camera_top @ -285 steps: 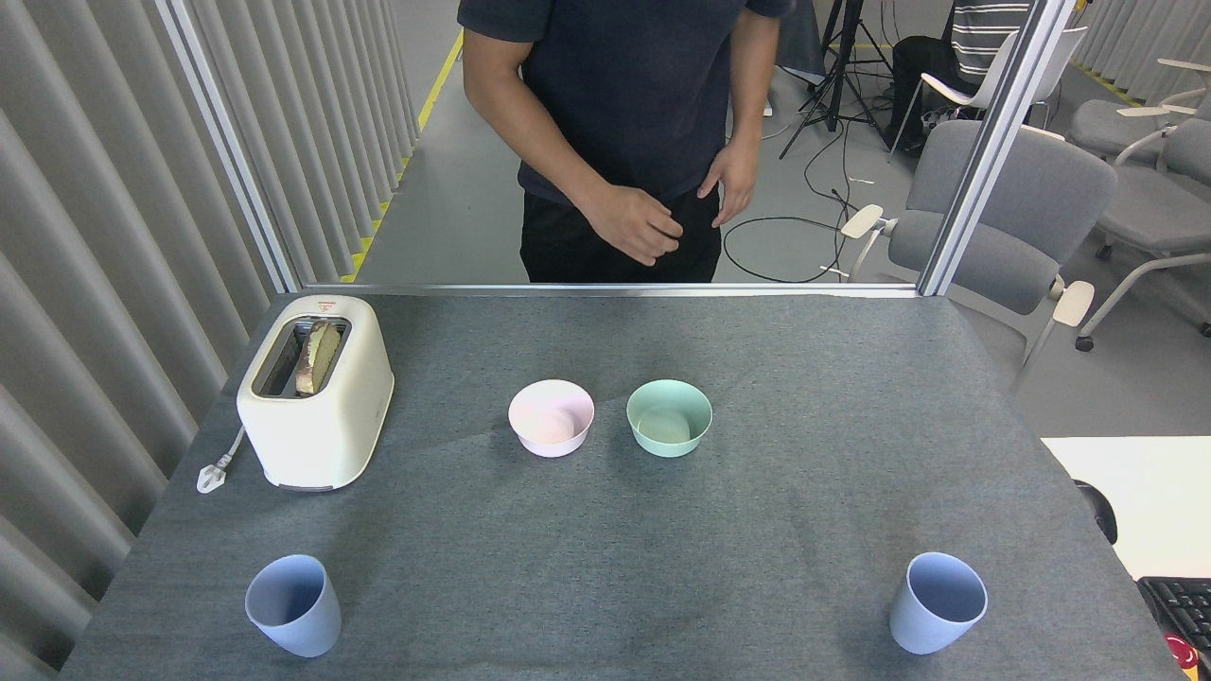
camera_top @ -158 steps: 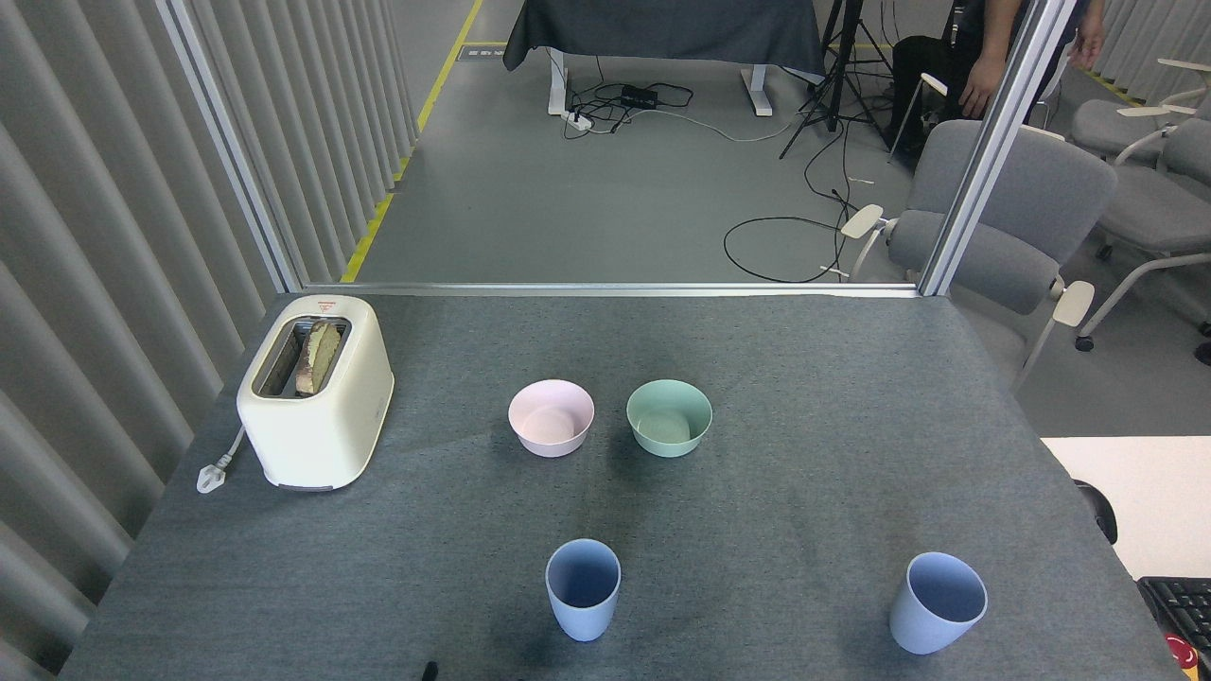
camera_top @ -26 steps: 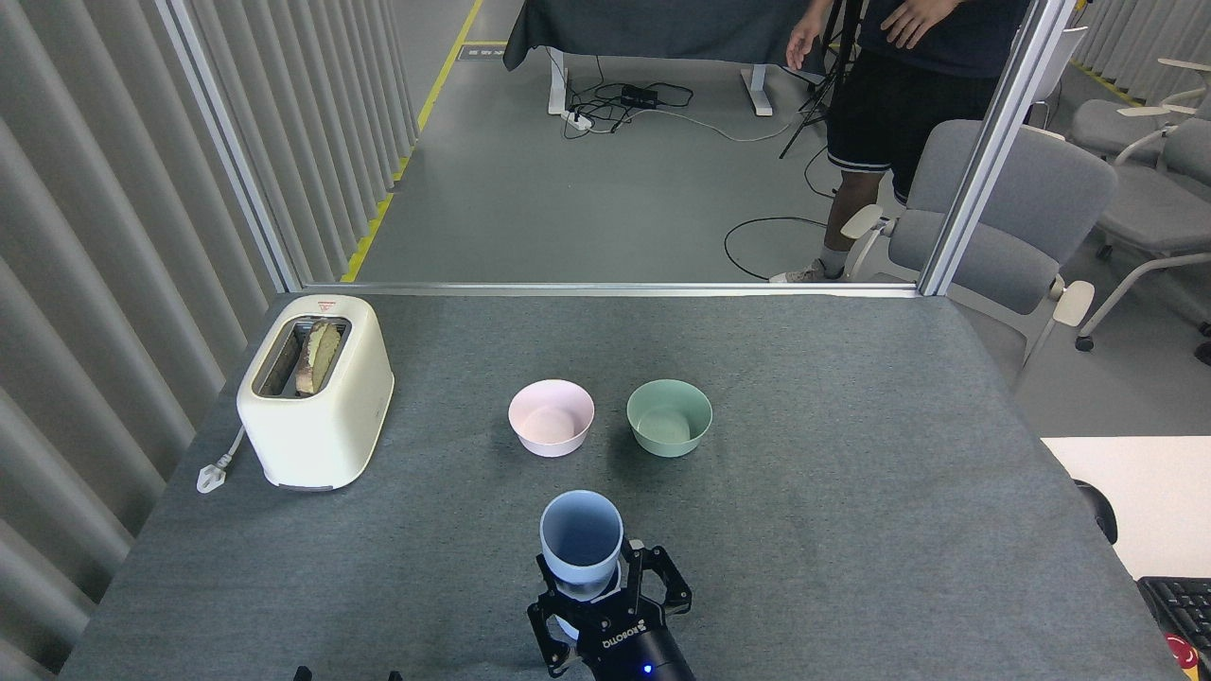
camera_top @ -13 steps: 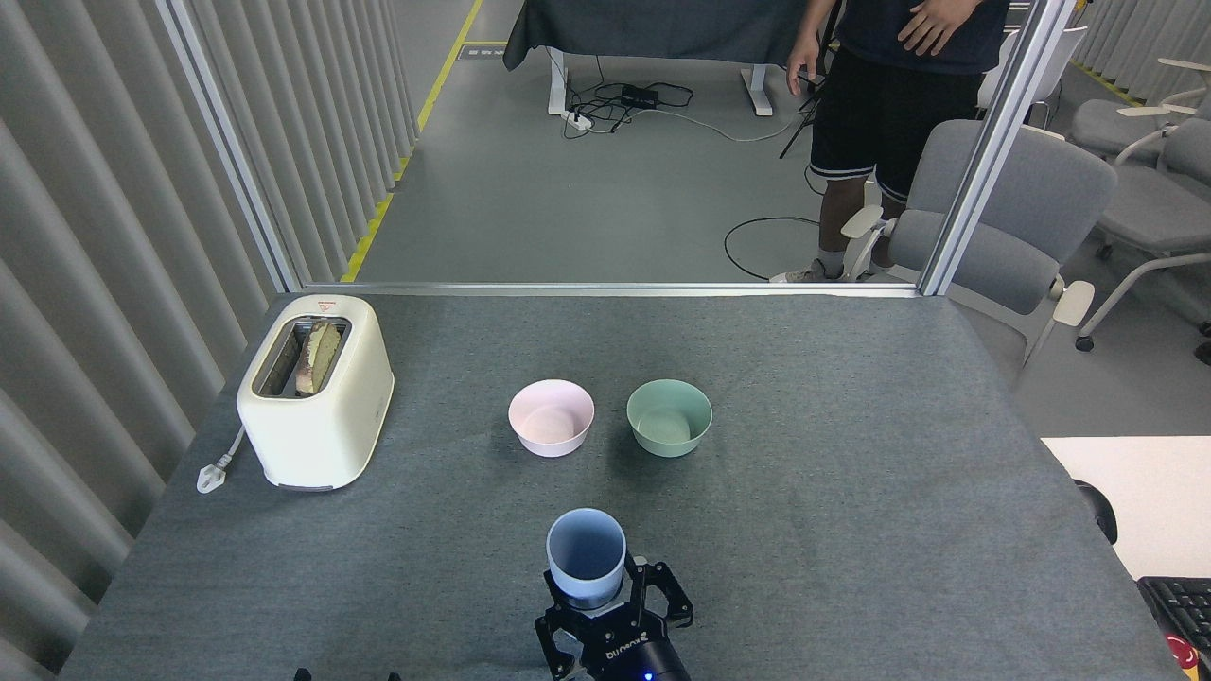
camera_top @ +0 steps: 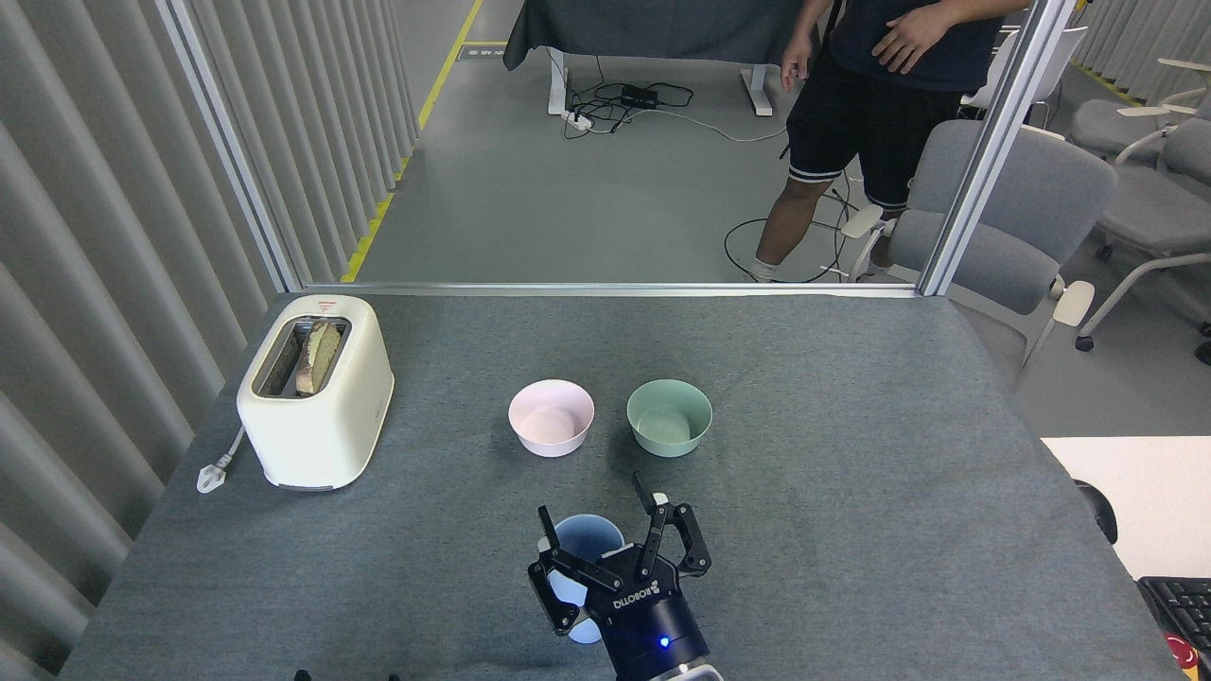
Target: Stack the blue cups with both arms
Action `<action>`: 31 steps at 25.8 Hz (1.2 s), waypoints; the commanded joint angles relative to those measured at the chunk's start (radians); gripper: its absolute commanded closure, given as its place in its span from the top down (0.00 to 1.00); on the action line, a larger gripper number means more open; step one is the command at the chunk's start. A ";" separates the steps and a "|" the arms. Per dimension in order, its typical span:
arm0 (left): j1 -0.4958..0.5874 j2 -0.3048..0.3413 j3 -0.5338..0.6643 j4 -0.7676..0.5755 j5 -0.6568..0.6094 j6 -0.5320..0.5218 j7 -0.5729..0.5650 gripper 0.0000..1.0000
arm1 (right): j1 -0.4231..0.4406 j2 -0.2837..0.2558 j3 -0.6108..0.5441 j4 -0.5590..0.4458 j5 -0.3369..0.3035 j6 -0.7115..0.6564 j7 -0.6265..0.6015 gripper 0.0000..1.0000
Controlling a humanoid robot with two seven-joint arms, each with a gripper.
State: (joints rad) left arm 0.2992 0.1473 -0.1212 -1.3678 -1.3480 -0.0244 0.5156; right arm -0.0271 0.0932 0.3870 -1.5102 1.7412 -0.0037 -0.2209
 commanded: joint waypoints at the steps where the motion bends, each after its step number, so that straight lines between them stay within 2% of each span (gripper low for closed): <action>1: 0.001 0.000 0.000 -0.002 0.000 0.000 0.000 1.00 | -0.005 -0.012 -0.042 -0.055 -0.034 0.002 -0.009 1.00; 4: 0.003 0.000 0.000 -0.007 0.000 0.000 0.000 1.00 | 0.038 -0.047 -0.181 -0.051 -0.121 -0.010 -0.008 1.00; 8: 0.001 0.002 0.000 -0.010 0.000 -0.002 0.000 1.00 | 0.182 -0.185 -0.275 -0.051 -0.177 -0.041 -0.045 1.00; 9: 0.001 0.002 0.002 -0.011 0.000 -0.003 0.000 1.00 | 0.225 -0.202 -0.301 -0.050 -0.190 -0.042 -0.083 1.00; 13: 0.001 0.002 0.000 -0.013 0.000 -0.006 0.000 1.00 | 0.387 -0.204 -0.375 -0.042 -0.218 -0.056 -0.178 1.00; 16: 0.001 0.002 0.000 -0.014 0.000 -0.011 0.000 1.00 | 0.449 -0.188 -0.393 -0.039 -0.219 -0.056 -0.209 1.00; 31: 0.009 0.009 0.003 -0.014 -0.002 -0.005 0.000 1.00 | 0.469 -0.185 -0.392 -0.030 -0.236 -0.053 -0.210 1.00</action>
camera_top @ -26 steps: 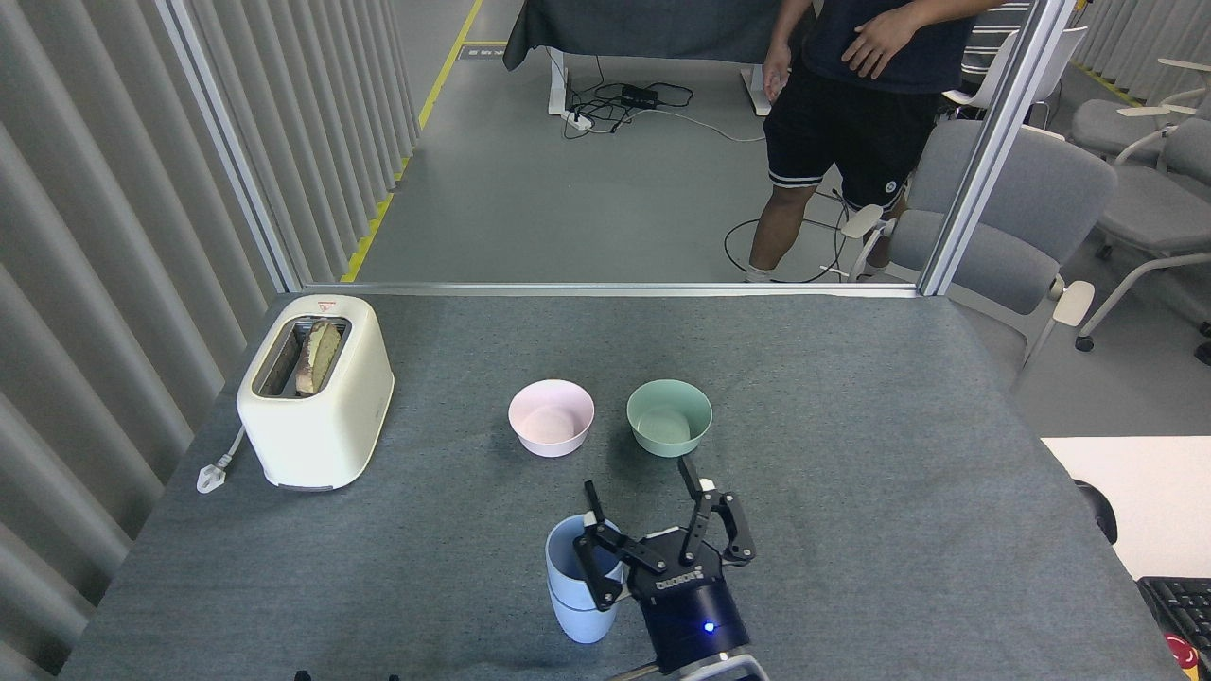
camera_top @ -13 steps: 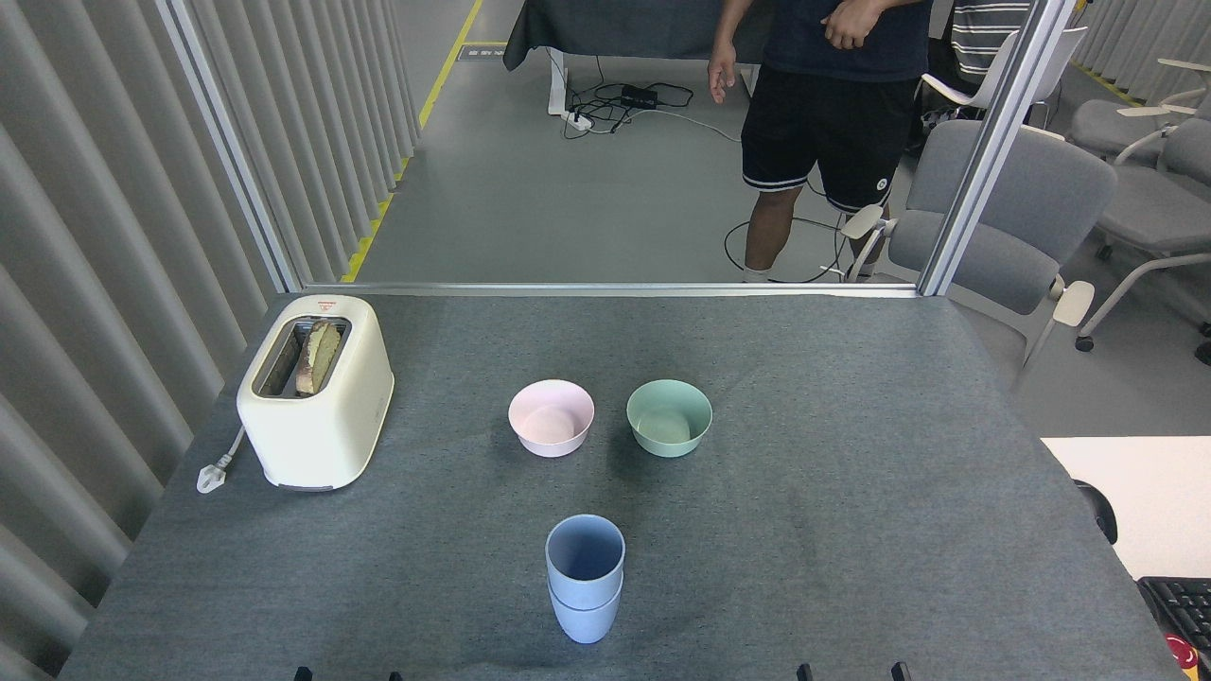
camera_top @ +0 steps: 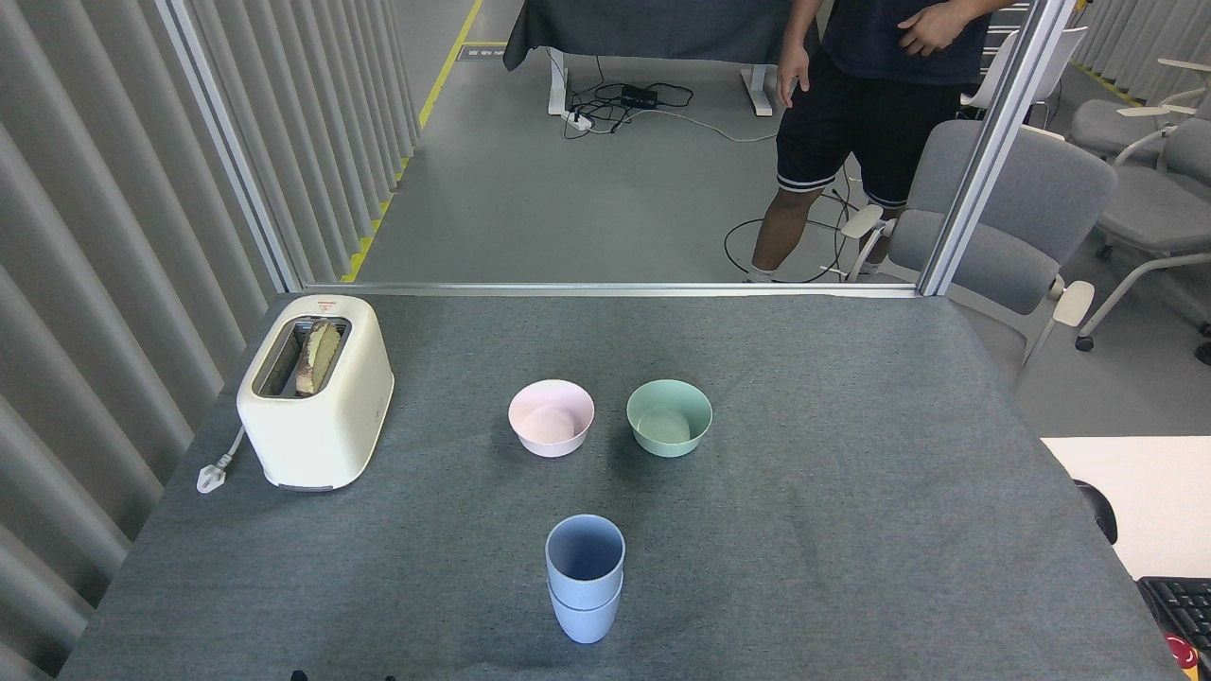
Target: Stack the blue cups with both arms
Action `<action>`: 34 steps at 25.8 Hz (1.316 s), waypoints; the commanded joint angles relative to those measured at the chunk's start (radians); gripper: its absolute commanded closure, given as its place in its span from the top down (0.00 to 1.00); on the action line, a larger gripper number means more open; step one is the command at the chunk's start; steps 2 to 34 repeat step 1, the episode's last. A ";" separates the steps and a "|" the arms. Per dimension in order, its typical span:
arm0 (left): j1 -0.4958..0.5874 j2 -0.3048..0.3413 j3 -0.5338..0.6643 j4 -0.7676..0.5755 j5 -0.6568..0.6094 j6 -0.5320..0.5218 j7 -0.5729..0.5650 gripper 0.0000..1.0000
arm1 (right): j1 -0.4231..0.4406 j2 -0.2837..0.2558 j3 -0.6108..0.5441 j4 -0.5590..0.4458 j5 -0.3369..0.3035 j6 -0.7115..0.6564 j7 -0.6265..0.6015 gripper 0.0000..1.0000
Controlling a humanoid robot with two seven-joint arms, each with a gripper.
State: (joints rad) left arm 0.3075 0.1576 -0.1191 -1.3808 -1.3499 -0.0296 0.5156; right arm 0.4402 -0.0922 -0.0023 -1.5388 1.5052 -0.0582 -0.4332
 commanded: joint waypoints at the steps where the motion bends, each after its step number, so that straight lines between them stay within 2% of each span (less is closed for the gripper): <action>1: -0.001 -0.001 0.001 -0.001 0.000 0.000 0.000 1.00 | 0.005 0.000 -0.001 -0.001 0.000 0.001 0.001 1.00; 34: -0.001 -0.001 0.001 -0.001 0.000 0.000 0.000 1.00 | 0.005 0.000 -0.001 -0.001 0.000 0.001 0.001 1.00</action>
